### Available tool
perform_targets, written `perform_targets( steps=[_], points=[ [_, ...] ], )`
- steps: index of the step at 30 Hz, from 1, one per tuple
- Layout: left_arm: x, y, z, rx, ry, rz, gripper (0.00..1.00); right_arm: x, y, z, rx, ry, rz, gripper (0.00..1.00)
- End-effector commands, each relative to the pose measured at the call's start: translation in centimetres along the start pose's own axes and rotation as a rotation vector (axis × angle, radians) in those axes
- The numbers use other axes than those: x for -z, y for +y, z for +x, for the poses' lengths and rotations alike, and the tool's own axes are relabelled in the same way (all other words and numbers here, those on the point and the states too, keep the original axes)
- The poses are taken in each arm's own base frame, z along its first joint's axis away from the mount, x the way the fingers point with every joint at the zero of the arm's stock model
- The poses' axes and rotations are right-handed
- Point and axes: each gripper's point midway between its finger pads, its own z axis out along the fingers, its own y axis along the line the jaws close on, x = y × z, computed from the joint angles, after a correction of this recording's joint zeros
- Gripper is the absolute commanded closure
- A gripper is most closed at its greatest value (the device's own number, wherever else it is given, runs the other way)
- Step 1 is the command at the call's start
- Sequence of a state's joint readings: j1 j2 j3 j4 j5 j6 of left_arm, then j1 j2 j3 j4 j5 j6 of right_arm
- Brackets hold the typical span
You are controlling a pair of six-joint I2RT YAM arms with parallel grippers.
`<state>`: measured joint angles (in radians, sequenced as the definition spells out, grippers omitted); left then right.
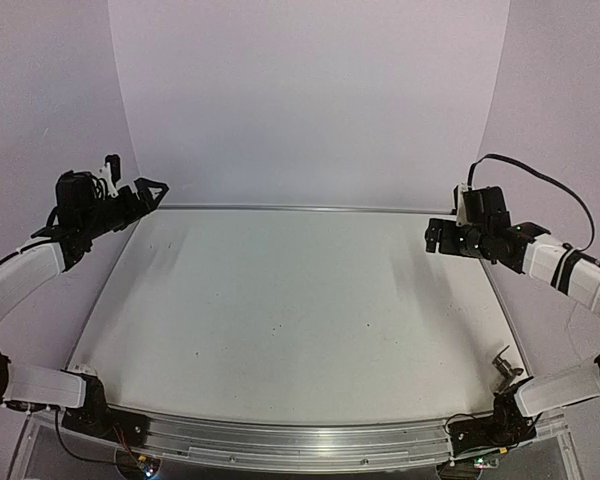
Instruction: Install the water faucets
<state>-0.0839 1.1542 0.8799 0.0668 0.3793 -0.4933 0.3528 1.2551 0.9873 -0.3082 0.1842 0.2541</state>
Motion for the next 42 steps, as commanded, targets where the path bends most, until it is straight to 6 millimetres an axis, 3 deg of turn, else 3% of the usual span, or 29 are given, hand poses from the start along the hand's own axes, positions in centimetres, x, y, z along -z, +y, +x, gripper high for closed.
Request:
perform_targets(
  steps=[1, 7, 13, 20, 28, 32, 36, 42],
  points=[
    [-1.4, -1.1, 0.2, -0.018, 0.007, 0.033, 0.0, 0.4, -1.1, 0.3, -0.013, 0.034, 0.068, 0.02],
    [-3.0, -0.7, 1.6, 0.005, 0.056, 0.029, 0.0, 0.2, -1.1, 3.3, 0.01, 0.115, 0.039, 0.02],
    [-3.7, -0.9, 2.8, 0.022, 0.097, 0.044, 0.0, 0.2, -3.4, 6.3, -0.15, 0.225, 0.184, 0.02],
    [-5.0, -1.7, 3.1, 0.025, 0.134, 0.088, 0.0, 0.2, -8.5, 11.1, -0.43, 0.391, 0.271, 0.02],
    [-4.1, -3.1, 3.1, -0.005, 0.14, 0.141, 0.0, 2.6, -13.6, 13.3, -0.704, 0.449, 0.373, 0.02],
    [-3.9, -5.0, 3.5, -0.107, 0.111, 0.119, 0.0, 3.8, -15.3, 16.1, -0.862, 0.538, 0.443, 0.02],
    [-4.0, -7.3, 4.7, -0.165, 0.126, 0.122, 0.0, 5.6, -16.6, 18.6, -0.993, 0.604, 0.541, 0.02],
    [-3.9, -8.7, 6.2, -0.226, 0.14, 0.119, 0.0, 7.5, -17.0, 20.0, -0.999, 0.666, 0.619, 0.02]
  ],
)
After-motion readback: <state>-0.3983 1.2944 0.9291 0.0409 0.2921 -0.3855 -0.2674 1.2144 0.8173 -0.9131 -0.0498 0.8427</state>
